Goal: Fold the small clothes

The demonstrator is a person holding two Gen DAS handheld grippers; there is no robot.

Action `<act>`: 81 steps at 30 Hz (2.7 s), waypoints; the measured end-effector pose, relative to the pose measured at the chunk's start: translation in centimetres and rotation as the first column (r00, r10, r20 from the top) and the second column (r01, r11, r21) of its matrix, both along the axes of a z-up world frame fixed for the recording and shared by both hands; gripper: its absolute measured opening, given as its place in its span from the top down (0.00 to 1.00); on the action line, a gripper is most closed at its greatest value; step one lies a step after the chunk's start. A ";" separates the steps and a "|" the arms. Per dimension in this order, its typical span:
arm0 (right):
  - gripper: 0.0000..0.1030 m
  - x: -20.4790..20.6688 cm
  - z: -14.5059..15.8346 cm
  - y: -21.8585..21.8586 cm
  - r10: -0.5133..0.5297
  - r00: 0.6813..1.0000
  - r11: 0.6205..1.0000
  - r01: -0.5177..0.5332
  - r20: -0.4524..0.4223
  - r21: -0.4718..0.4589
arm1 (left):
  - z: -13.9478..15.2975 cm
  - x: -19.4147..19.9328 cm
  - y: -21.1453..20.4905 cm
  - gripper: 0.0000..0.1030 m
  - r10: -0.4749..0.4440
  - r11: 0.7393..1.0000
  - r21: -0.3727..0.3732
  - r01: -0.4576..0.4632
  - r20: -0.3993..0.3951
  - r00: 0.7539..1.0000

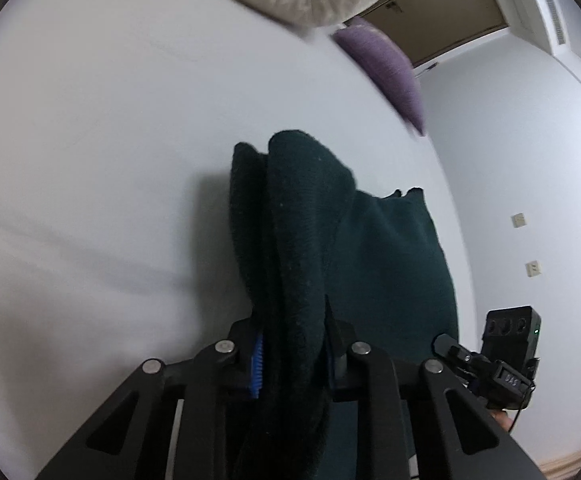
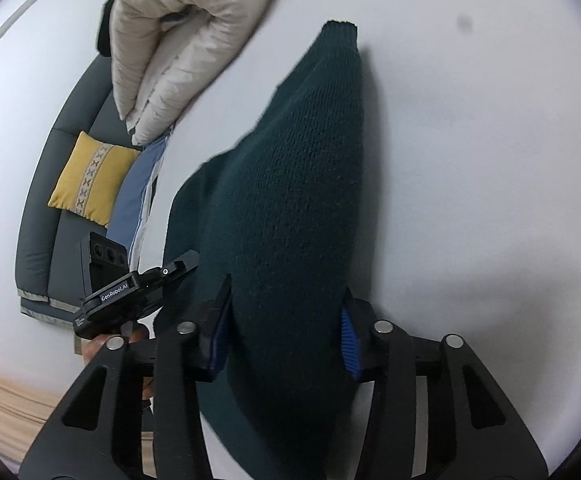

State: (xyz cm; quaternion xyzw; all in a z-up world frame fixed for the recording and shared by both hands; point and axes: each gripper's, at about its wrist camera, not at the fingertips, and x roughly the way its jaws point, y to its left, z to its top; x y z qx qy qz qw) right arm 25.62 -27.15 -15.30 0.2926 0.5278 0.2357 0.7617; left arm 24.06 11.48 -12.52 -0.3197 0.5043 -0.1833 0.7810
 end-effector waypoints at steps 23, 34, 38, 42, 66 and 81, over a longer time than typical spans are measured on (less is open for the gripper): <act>0.62 -24.5 2.2 -5.3 -0.043 0.999 0.997 0.042 0.011 0.059 | -1.5 -17.9 -6.9 0.73 -0.150 0.983 0.104 0.150 -0.012 0.989; 0.59 -25.9 -0.9 -7.1 -0.086 0.996 0.985 0.083 0.011 0.151 | -1.4 -18.4 -6.7 0.61 -0.110 0.989 0.105 0.107 0.023 0.994; 0.54 -25.7 0.4 -7.4 -0.157 0.987 0.981 0.155 0.013 0.120 | 2.5 -20.8 -6.1 0.54 -0.076 0.963 0.266 0.035 0.143 0.987; 0.54 -28.2 3.7 -8.9 -0.230 0.967 0.973 0.232 0.106 -0.014 | 8.1 -24.3 -7.1 0.25 -0.056 0.896 0.430 -0.107 0.348 0.936; 0.00 -44.7 31.2 2.8 -0.021 0.562 0.706 0.594 0.827 -0.386 | 23.0 -36.0 -10.0 0.00 0.040 0.622 0.558 -0.549 0.677 0.734; 0.00 -39.6 21.7 3.3 -0.163 0.862 0.692 0.447 0.479 -0.568 | 9.3 -32.0 -12.0 0.00 0.002 0.726 0.659 -0.197 0.285 0.959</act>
